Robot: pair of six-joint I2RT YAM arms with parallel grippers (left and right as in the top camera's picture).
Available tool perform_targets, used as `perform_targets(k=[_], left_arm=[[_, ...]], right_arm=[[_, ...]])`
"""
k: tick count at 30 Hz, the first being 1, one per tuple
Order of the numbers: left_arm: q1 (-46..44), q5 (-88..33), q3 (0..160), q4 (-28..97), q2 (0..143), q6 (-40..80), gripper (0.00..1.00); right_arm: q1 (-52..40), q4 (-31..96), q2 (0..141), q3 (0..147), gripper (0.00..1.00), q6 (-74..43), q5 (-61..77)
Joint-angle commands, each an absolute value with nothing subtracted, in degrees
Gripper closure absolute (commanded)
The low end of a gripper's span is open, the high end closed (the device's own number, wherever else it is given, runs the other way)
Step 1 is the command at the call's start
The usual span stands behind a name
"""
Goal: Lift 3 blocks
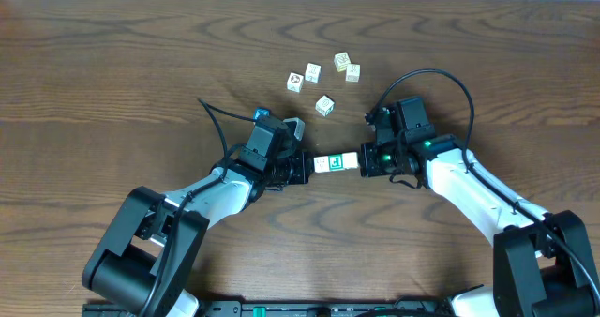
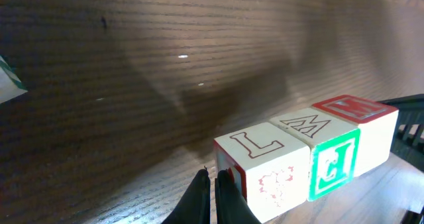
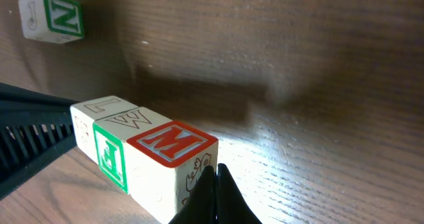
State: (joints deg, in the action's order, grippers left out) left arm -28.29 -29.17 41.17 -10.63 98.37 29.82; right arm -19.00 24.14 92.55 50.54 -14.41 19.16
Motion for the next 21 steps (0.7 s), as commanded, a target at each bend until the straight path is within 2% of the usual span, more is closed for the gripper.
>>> perform_targets(k=[1, 21], left_arm=[[-30.35, -34.89, 43.55, -12.08, 98.06, 29.45, 0.93], [-30.37, -34.87, 43.35, -12.03, 98.06, 29.45, 0.93]], right_arm=[[-21.87, 23.31, 92.97, 49.89, 0.99, -14.50, 26.74], [-21.87, 23.16, 92.97, 49.80, 0.99, -14.50, 25.96]])
